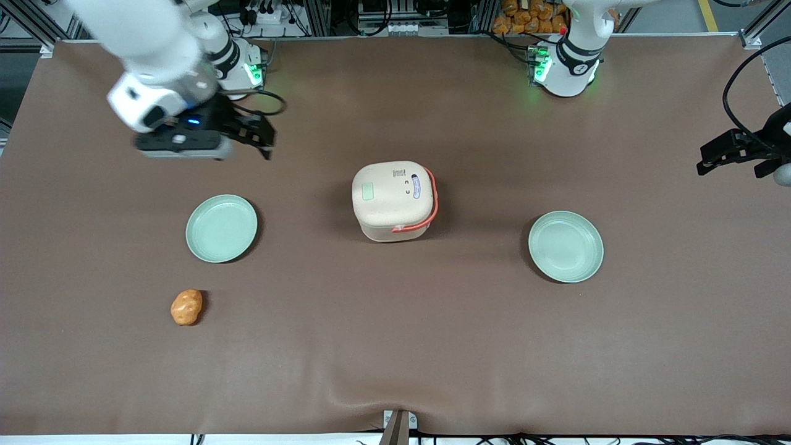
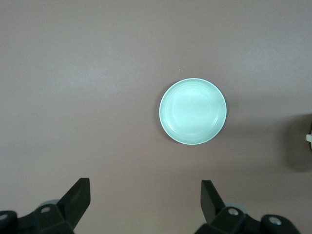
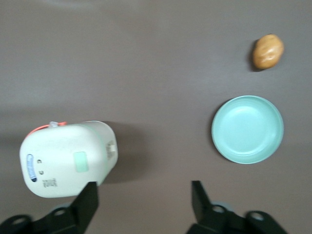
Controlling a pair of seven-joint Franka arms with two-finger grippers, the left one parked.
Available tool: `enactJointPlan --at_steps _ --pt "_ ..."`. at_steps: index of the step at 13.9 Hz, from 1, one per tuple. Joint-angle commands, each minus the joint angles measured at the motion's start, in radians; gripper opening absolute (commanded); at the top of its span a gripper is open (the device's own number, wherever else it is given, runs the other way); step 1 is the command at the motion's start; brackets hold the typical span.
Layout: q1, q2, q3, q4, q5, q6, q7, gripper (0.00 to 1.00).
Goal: Press rice cooker button with right arm
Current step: 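Move the right gripper out and over the white rice cooker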
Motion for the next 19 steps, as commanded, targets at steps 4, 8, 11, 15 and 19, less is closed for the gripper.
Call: enactJointPlan --at_steps 4,8,11,15,19 --pt "0.114 0.124 -0.013 0.055 -0.011 0.02 0.065 0.0" --pt "0.185 0.203 -0.013 0.059 -0.014 0.115 0.193 0.0" --pt "0.225 0.255 -0.013 0.055 -0.114 0.147 0.195 0.0" --pt "0.249 0.307 -0.013 0.055 -0.145 0.159 0.229 0.0" --pt "0.276 0.35 -0.013 0.055 -0.153 0.196 0.229 0.0"
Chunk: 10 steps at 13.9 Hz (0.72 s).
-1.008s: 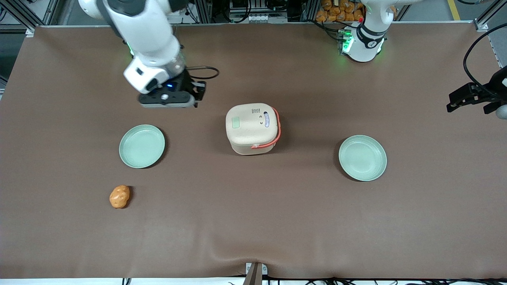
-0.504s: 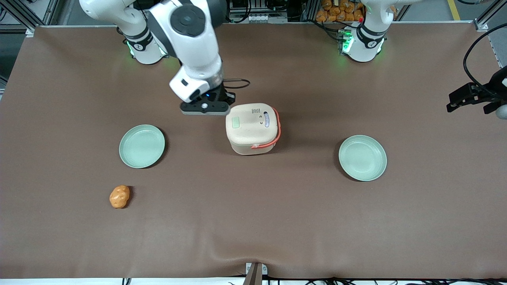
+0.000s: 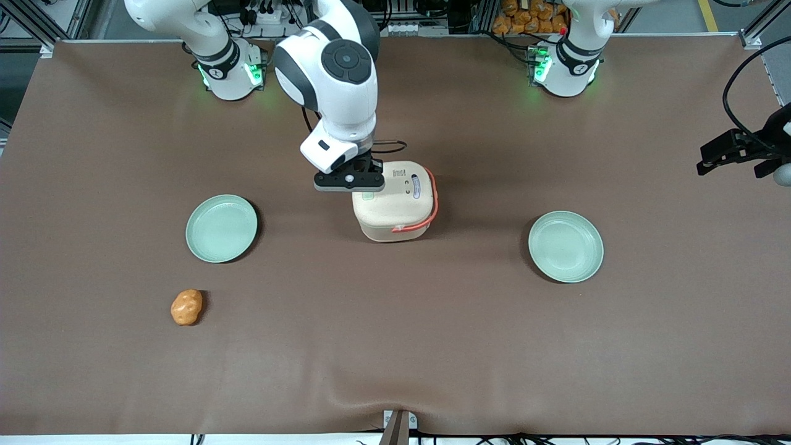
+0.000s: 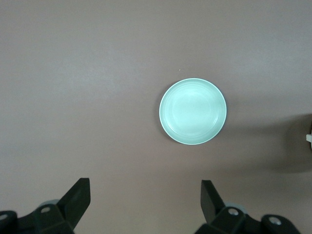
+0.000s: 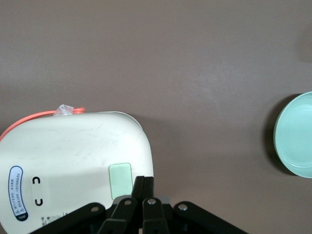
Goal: Press rice cooker button with right arm
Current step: 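Move the right gripper out and over the white rice cooker, then lower the right gripper and press the rice cooker's lid button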
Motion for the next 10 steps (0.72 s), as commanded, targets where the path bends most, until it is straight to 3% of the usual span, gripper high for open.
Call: enactJointPlan --at_steps 1,10 --pt "0.03 0.04 -0.011 0.025 -0.032 0.023 0.019 0.0" --pt "0.056 0.098 -0.01 0.022 -0.031 0.032 0.019 0.0"
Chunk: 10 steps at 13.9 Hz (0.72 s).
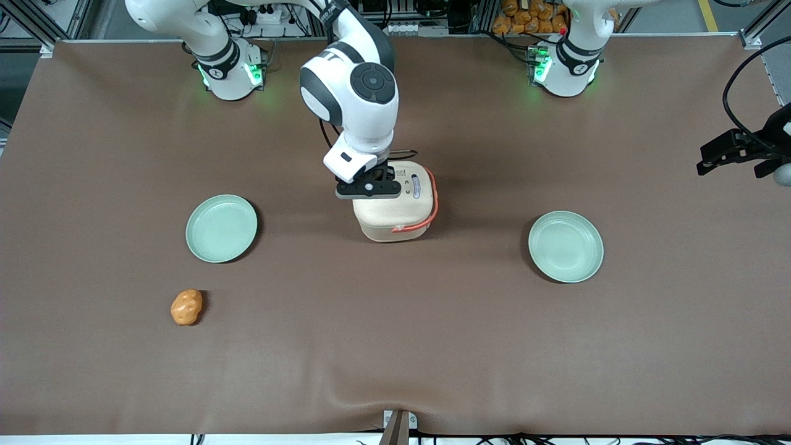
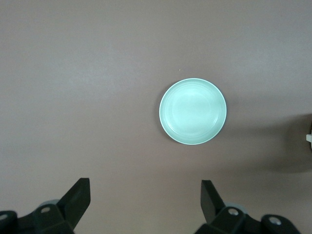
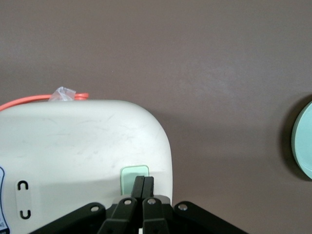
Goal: Press rice cooker button with right arm
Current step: 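Lower the right gripper and press the rice cooker's lid button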
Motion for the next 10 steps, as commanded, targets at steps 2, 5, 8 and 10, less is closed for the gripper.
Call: enactJointPlan --at_steps 2,5,8,10 --pt "0.021 0.024 -0.011 0.021 -0.022 -0.001 0.018 0.0" --pt "0.027 0.039 -0.011 0.021 -0.022 0.001 0.018 0.0" --pt "0.028 0.053 -0.011 0.02 -0.022 0.007 0.019 0.0" --pt "0.031 0.067 -0.011 0.02 -0.023 0.007 0.019 0.0"
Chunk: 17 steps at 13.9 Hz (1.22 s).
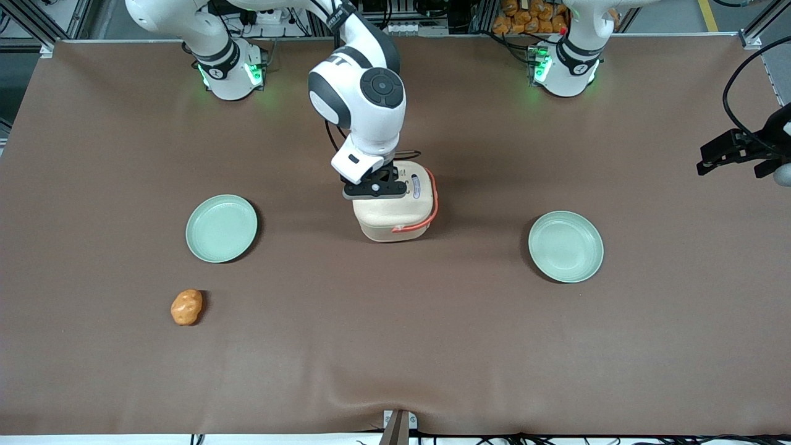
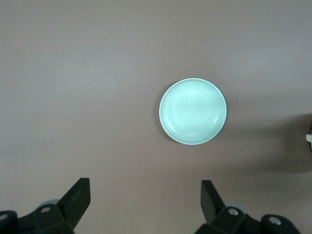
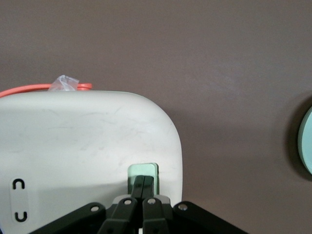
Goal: Press rice cooker button with right arm
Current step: 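Lower the right gripper and press the rice cooker's lid button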
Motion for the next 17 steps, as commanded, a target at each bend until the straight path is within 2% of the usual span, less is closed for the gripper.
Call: enactJointPlan --at_steps 1,8,11,13,14,15,16,17 --pt "0.02 0.043 -0.011 0.013 -0.023 0.004 0.019 0.0" --pt "0.015 0.034 -0.013 0.024 -0.02 0.005 0.034 0.0" --pt "-0.004 -0.012 -0.014 0.085 -0.006 -0.1 0.028 0.0" --pt "-0.026 -0.022 -0.013 0.16 -0.004 -0.209 0.025 0.21" --pt "-0.031 -0.033 -0.013 0.195 -0.004 -0.254 0.027 0.68" --pt "-0.032 -0.051 -0.016 0.209 -0.004 -0.277 0.03 0.94" --pt "-0.034 -0.08 -0.017 0.21 -0.004 -0.282 0.036 1.0" --pt "-0.046 -0.114 -0.017 0.208 -0.004 -0.304 0.036 1.0"
